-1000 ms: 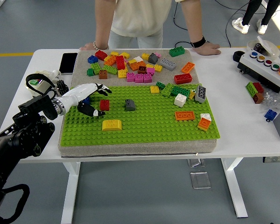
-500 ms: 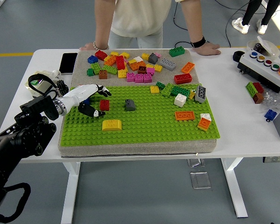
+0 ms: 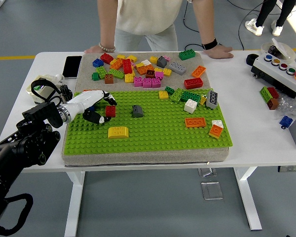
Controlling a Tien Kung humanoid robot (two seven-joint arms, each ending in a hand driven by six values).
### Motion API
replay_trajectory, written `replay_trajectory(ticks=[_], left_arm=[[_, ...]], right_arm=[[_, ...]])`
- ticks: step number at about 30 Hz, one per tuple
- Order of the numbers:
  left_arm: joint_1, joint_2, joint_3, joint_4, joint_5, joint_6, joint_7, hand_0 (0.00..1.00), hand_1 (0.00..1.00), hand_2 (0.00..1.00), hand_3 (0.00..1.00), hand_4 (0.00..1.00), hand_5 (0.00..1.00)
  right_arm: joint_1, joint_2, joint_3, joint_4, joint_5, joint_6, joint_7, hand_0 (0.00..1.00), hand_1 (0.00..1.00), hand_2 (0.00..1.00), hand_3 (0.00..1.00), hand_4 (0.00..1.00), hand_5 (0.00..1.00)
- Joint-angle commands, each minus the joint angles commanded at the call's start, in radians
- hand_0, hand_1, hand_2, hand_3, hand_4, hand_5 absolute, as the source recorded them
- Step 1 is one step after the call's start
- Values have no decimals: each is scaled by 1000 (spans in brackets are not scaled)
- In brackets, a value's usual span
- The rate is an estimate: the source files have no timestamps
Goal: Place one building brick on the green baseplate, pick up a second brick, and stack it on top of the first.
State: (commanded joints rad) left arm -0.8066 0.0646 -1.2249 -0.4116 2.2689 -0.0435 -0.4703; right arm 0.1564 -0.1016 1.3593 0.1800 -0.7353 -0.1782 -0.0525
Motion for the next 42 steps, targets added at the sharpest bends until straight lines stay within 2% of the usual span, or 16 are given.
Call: replay_trajectory(ticks=[18, 19, 28, 36, 42], left_arm=[[1, -3, 4, 5, 0, 18, 0, 759, 725, 615, 591, 663, 2], [2, -3, 4, 5, 0, 19, 0, 721, 678, 592, 563, 615, 2], [7, -4, 4, -2, 0, 24, -1, 689, 652, 582, 545, 601, 2], [20, -1, -18, -52, 0, 2, 4, 671, 641, 580, 544, 595, 2], [41, 13, -45, -138, 0, -35, 15, 664, 630, 575, 542, 586, 2]], right_arm=[[-3, 2, -5, 0, -2, -1, 1, 730, 639, 687, 623, 920, 478], [-3, 2, -5, 0, -2, -1, 1, 730, 639, 687, 622, 920, 478], [-4, 3, -5, 0, -2, 0, 1, 730, 639, 687, 623, 921, 478], [-2, 1, 0, 0, -3, 3, 3, 730, 639, 686, 622, 920, 478], [-5, -1, 8, 0, -5, 5, 5, 730, 639, 686, 622, 921, 478]])
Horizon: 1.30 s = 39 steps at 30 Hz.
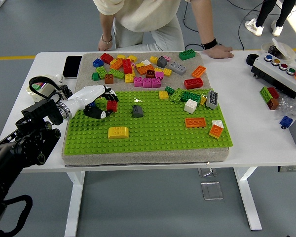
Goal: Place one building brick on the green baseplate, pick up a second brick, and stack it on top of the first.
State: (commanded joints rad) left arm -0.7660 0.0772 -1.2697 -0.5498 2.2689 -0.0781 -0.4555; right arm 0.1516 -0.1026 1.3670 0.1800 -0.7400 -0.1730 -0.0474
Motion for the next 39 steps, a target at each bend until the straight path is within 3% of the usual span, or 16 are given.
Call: replay_trajectory(ticks=[5, 12, 22, 31, 39], left_arm=[[24, 11, -2, -66, 0, -20, 11, 662, 628, 575, 540, 580, 2], [85, 32, 2, -201, 0, -39, 33, 657, 625, 577, 542, 585, 2], [196, 53, 4, -396, 0, -63, 77, 653, 624, 577, 541, 579, 2], [286, 70, 3, -501, 0, -83, 100, 652, 623, 577, 540, 577, 2], [328, 71, 4, -553, 0, -89, 117, 650, 624, 577, 540, 575, 2]], right_arm=[[-1, -2, 6, 0, 0, 2, 2, 728, 639, 687, 623, 921, 479], [-3, -8, 17, 0, 0, 6, 7, 729, 639, 686, 623, 921, 479], [-4, -16, 26, 0, 1, 8, 13, 729, 639, 687, 623, 921, 479], [-11, -19, 29, 0, -1, 10, 15, 729, 639, 687, 622, 921, 479], [-12, -20, 29, 0, -4, 11, 17, 727, 639, 686, 622, 921, 479]])
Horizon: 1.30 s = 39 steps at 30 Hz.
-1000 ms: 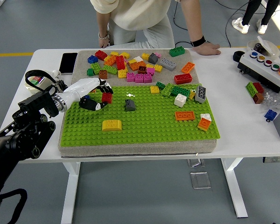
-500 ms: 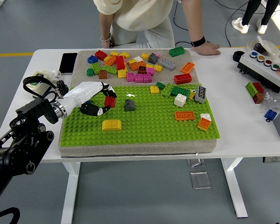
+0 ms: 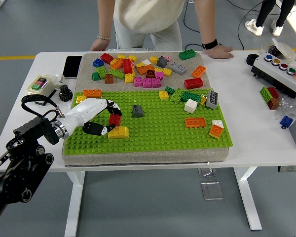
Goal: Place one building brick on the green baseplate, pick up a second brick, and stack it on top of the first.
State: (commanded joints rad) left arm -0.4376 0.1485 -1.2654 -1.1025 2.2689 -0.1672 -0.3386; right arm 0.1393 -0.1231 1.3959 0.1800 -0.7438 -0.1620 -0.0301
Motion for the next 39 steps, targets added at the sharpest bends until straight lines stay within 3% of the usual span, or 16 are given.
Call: replay_trajectory(ticks=[10, 39], left_arm=[[25, -1, 9, -33, 0, -13, 13, 649, 619, 578, 541, 576, 2], [24, -16, 11, 5, 0, -21, 15, 650, 621, 580, 541, 581, 2]], right_arm=[[0, -1, -1, 0, -1, 0, -1, 729, 639, 687, 623, 922, 479], [4, -1, 4, 0, 3, -3, -3, 730, 639, 686, 623, 921, 480]])
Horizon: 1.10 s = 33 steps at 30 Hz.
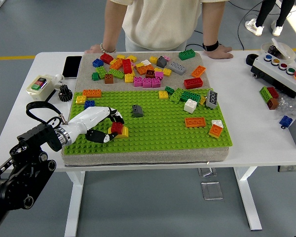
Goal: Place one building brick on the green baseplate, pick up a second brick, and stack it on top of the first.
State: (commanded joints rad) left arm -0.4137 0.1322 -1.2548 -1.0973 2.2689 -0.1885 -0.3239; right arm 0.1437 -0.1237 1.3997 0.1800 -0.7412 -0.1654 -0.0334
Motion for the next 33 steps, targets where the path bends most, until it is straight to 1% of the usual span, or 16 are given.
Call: replay_trajectory(ticks=[19, 20, 25, 26, 31, 32, 33], left_arm=[[-3, -1, -4, 21, 0, 2, -3, 661, 627, 581, 547, 599, 2], [-3, -2, -4, 21, 0, 2, -3, 666, 630, 584, 547, 615, 2], [-4, -2, -5, 21, 0, 0, -5, 666, 630, 584, 547, 615, 2], [-5, -1, -6, 20, 0, 0, -5, 677, 637, 587, 551, 637, 2], [-4, -2, -7, 22, 0, -2, -8, 677, 637, 587, 551, 637, 2], [-4, -2, -7, 22, 0, -2, -8, 687, 647, 591, 558, 663, 2], [-4, -3, -8, 23, 0, -2, -8, 687, 647, 591, 558, 663, 2]], right_arm=[[-2, 2, -4, 0, 2, -2, -1, 729, 639, 687, 623, 921, 479], [-2, 2, -5, 0, 2, -2, -1, 730, 639, 687, 623, 921, 479], [-2, 2, -6, 0, 3, -3, -2, 730, 639, 687, 623, 921, 479], [-2, 2, -7, 0, 3, -3, -1, 729, 639, 687, 623, 921, 479], [-2, 3, -7, 0, 3, -3, -1, 729, 639, 687, 623, 921, 479], [-2, 3, -8, 0, 3, -4, -1, 729, 639, 687, 623, 921, 479], [-2, 3, -8, 0, 3, -4, -1, 729, 639, 687, 623, 921, 479]])
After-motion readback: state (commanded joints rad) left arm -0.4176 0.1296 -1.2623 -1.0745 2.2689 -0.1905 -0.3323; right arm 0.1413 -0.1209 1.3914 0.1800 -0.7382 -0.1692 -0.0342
